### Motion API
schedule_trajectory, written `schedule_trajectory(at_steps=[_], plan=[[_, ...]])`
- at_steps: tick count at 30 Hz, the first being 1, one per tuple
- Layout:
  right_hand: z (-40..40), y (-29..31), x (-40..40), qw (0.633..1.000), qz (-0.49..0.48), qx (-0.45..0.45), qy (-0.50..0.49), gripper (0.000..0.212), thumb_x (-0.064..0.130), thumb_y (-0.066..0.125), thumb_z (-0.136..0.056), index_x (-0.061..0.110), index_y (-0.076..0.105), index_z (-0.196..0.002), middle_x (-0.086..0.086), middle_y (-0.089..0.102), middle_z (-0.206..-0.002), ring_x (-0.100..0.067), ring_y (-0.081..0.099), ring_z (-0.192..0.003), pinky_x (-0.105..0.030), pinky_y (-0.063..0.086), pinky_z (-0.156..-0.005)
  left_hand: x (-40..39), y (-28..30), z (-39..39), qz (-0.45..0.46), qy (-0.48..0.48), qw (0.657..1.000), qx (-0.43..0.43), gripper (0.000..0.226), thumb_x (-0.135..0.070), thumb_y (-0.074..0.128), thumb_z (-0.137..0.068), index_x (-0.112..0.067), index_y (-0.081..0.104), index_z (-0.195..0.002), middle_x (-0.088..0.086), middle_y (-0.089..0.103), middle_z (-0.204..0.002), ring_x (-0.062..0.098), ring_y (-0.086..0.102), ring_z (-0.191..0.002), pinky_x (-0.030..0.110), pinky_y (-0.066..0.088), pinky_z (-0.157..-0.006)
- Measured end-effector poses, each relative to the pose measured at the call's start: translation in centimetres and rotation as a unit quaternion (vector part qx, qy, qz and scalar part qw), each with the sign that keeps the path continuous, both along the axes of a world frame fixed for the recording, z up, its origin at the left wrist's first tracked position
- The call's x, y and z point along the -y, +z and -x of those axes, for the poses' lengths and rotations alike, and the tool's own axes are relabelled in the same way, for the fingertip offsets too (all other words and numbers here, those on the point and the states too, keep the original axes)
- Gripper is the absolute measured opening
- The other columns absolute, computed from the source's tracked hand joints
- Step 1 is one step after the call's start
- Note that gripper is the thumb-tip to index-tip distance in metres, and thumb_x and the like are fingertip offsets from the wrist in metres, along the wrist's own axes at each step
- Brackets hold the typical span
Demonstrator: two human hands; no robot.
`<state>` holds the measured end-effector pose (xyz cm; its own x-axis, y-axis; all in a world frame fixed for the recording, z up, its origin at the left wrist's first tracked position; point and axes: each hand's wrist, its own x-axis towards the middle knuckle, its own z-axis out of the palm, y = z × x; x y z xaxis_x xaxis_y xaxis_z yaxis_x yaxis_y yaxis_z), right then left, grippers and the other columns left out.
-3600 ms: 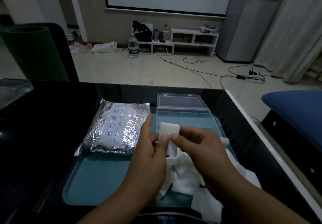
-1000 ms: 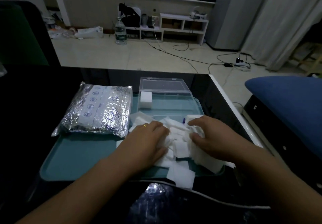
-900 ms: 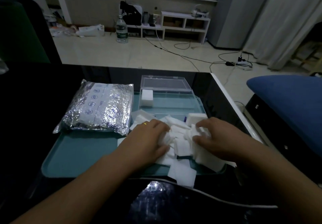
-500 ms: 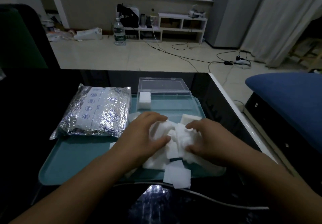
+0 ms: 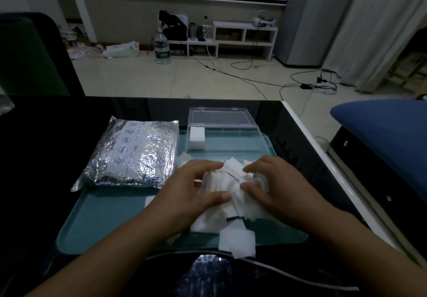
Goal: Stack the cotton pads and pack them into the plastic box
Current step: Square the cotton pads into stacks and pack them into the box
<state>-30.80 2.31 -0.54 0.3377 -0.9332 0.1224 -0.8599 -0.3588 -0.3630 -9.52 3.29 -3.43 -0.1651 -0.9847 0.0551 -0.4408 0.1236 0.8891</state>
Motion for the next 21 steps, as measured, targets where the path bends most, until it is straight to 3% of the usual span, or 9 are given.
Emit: schedule_trajectory(at_steps=[3, 8, 10, 12, 14, 17, 19, 21], plan=[[-0.4, 0.8, -0.8, 0.998, 0.047, 0.035, 0.021, 0.041, 0.045, 0.06, -0.088, 0.03, 0.058, -0.126, 0.014, 0.054, -0.115, -0.003, 0.046, -0.109, -0.025, 0.042, -0.095, -0.2, 0.2, 0.3, 0.044, 0.019, 0.998, 0.035, 0.06, -0.042, 0.086, -0.065, -0.04, 0.063, -0.121, -0.024, 0.056, -0.122, -0.002, 0.056, -0.11, 0.031, 0.05, -0.098], [-2.1, 0.9, -1.6, 0.992, 0.0, 0.103, 0.066, 0.044, 0.032, 0.058, -0.084, 0.028, 0.058, -0.128, 0.014, 0.059, -0.11, -0.001, 0.051, -0.106, -0.02, 0.042, -0.091, -0.6, 0.3, 0.6, 0.101, 0.029, 0.994, 0.034, 0.074, -0.045, 0.084, -0.064, -0.042, 0.055, -0.132, -0.023, 0.053, -0.125, 0.0, 0.056, -0.111, 0.034, 0.05, -0.098], [-2.6, 1.0, -1.5, 0.986, -0.032, 0.16, 0.022, 0.037, 0.026, 0.058, -0.089, 0.029, 0.06, -0.125, 0.017, 0.062, -0.105, 0.004, 0.054, -0.097, -0.014, 0.041, -0.083, -0.8, 0.3, 0.7, 0.146, 0.028, 0.986, 0.069, 0.087, -0.04, 0.085, -0.068, -0.048, 0.039, -0.141, -0.021, 0.049, -0.132, 0.002, 0.053, -0.115, 0.027, 0.047, -0.098], [-2.9, 1.2, -1.3, 0.969, -0.069, 0.235, -0.02, 0.032, 0.035, 0.059, -0.09, 0.031, 0.062, -0.121, 0.016, 0.066, -0.094, 0.006, 0.059, -0.086, -0.01, 0.042, -0.072, -1.1, 0.5, 0.9, 0.192, 0.01, 0.977, 0.092, 0.101, -0.037, 0.085, -0.07, -0.056, 0.02, -0.145, -0.021, 0.043, -0.136, -0.001, 0.049, -0.114, 0.01, 0.042, -0.092], [-3.2, 1.4, -1.1, 0.949, -0.125, 0.289, -0.032, 0.038, 0.043, 0.064, -0.087, 0.031, 0.06, -0.122, 0.01, 0.068, -0.089, 0.001, 0.064, -0.081, -0.016, 0.05, -0.07, -1.2, 0.9, 1.2, 0.216, -0.01, 0.971, 0.105, 0.111, -0.034, 0.085, -0.071, -0.058, 0.007, -0.146, -0.019, 0.041, -0.139, -0.003, 0.048, -0.112, 0.003, 0.039, -0.086], [-3.5, 1.4, -1.0, 0.931, -0.17, 0.323, -0.028, 0.039, 0.02, 0.07, -0.086, 0.023, 0.06, -0.123, 0.0, 0.071, -0.083, -0.01, 0.069, -0.073, -0.025, 0.056, -0.067, -1.4, 1.4, 1.6, 0.256, -0.025, 0.958, 0.13, 0.11, -0.035, 0.082, -0.074, -0.046, 0.004, -0.151, -0.012, 0.042, -0.144, 0.001, 0.048, -0.12, 0.005, 0.04, -0.091], [-3.4, 1.6, -0.9, 0.903, -0.188, 0.383, -0.048, 0.037, 0.006, 0.069, -0.086, 0.018, 0.061, -0.12, -0.005, 0.072, -0.078, -0.018, 0.069, -0.07, -0.03, 0.056, -0.066, -1.6, 1.4, 1.6, 0.25, -0.01, 0.962, 0.109, 0.103, -0.047, 0.076, -0.073, -0.044, 0.01, -0.152, -0.018, 0.038, -0.145, -0.004, 0.042, -0.127, 0.005, 0.036, -0.098], [-3.3, 1.9, -1.0, 0.851, -0.226, 0.469, -0.064, 0.033, 0.001, 0.067, -0.086, 0.016, 0.062, -0.115, -0.01, 0.072, -0.075, -0.02, 0.066, -0.066, -0.034, 0.053, -0.066, -1.9, 2.1, 1.8, 0.138, 0.046, 0.989, -0.008, 0.094, -0.055, 0.076, -0.074, -0.048, 0.02, -0.149, -0.021, 0.04, -0.146, -0.005, 0.04, -0.13, 0.01, 0.037, -0.098]])
